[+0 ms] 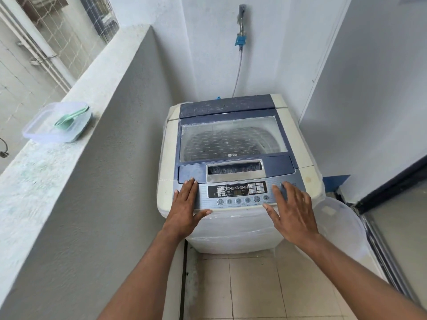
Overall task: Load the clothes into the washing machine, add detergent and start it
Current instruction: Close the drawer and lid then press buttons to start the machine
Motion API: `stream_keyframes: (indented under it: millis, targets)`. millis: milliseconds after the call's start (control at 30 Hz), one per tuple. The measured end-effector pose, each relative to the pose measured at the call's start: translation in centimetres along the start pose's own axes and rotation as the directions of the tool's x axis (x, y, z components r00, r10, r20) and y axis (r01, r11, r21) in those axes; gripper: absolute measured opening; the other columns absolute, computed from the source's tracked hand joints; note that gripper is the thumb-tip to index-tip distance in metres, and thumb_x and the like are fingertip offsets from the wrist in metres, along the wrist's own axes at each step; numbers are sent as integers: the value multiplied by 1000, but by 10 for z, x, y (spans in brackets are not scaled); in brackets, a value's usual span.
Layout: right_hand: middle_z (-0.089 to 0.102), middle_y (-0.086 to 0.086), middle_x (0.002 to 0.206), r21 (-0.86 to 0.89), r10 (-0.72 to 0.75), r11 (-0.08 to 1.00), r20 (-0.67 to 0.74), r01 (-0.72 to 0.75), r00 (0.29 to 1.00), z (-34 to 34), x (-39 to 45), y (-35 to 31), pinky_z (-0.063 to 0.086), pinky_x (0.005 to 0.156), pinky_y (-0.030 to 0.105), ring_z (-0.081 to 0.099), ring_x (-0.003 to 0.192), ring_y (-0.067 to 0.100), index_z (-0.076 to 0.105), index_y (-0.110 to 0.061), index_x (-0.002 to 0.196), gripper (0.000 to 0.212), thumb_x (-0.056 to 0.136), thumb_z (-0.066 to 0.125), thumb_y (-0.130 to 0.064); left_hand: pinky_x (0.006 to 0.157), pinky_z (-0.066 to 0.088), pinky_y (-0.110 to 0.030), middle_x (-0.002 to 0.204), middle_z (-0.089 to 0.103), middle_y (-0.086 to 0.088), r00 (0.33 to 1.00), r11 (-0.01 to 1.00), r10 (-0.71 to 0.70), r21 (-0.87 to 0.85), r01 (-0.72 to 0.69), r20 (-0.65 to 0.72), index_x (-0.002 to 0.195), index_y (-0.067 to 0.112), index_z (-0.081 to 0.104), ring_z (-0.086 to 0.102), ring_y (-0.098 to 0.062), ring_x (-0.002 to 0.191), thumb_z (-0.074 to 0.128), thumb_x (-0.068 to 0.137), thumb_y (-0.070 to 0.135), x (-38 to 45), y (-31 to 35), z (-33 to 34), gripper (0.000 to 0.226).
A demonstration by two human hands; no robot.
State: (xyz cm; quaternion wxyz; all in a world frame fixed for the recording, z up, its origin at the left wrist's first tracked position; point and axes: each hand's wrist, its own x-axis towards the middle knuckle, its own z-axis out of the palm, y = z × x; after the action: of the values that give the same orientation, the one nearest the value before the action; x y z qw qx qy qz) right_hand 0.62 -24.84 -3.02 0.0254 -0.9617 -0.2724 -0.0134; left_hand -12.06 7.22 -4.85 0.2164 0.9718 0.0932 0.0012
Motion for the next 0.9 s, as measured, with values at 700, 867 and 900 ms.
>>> stream_keyframes:
  millis: [700, 867, 900]
  targets:
    - [56, 15, 127, -17, 47, 999, -113, -49, 993, -2, -11, 20, 45, 90, 49, 58, 111, 33, 56, -15, 139, 54, 101, 48, -52, 128, -15, -46, 169, -34, 1, 997, 977, -57, 210, 45, 51, 160, 18, -26, -34, -18, 155, -4, 84, 90, 1, 12, 14, 107]
    - [56, 13, 108, -17, 40, 999, -109, -42, 993, -15, 0, 24, 47, 81, 46, 57, 95, 31, 65, -17, 134, 46, 92, 68, -36, 129, -14, -48, 168, -35, 1, 997, 974, -57, 224, 45, 49, 159, 17, -29, -35, -18, 155, -4, 86, 89, 0, 9, 15, 105]
    - [57, 13, 105, -24, 34, 999, -81, -36, 996, -19, 2, 25, 48, 78, 45, 57, 94, 31, 66, -17, 134, 46, 90, 69, -31, 129, -13, -48, 169, -34, 0, 997, 975, -55, 220, 44, 45, 160, 17, -28, -35, -18, 155, -3, 87, 88, 0, 9, 15, 105]
